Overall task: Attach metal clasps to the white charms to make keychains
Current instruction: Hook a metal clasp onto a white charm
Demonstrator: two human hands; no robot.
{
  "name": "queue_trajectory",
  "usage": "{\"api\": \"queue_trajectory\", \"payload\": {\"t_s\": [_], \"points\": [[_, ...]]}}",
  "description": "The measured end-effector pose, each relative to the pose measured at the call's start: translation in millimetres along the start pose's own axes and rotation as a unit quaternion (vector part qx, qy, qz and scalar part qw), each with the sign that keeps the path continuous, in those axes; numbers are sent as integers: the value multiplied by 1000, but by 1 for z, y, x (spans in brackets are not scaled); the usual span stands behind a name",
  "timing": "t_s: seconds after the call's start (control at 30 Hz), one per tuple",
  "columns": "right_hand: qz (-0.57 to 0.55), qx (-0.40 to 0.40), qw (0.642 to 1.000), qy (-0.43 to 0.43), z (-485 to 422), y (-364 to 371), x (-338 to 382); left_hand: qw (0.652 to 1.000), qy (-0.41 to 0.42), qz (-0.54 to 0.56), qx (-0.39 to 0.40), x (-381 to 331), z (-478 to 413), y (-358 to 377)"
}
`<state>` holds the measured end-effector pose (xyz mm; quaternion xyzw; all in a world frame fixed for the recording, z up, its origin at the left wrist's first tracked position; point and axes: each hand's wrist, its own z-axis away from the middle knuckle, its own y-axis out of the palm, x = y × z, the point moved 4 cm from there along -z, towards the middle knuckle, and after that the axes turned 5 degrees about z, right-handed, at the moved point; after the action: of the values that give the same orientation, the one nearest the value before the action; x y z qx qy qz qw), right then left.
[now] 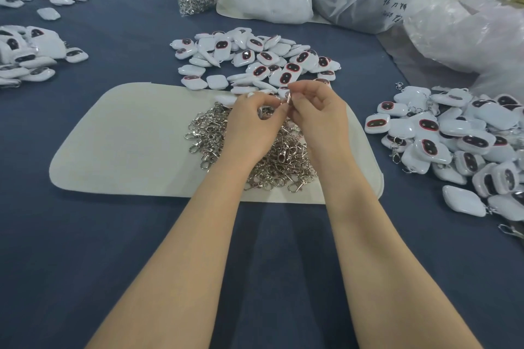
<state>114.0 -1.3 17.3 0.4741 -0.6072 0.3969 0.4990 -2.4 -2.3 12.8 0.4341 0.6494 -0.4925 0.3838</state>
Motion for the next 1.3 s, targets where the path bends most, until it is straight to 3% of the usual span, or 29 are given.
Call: {"api": "queue_trajectory", "payload": {"t_s": [0.63,0.9,1.13,1.3], "points": [[144,29,986,-72,5,10,2,999,-11,-29,-32,3,-1,-3],[182,-27,983,-28,2,1,-4,998,-5,-5,-69,3,-2,-7],[142,64,988,7,5,13,-1,997,13,-45,-63,2,-2,-6],[142,74,987,30,6,13,-1,995,23,-68,-65,1,-1,-5]]}}
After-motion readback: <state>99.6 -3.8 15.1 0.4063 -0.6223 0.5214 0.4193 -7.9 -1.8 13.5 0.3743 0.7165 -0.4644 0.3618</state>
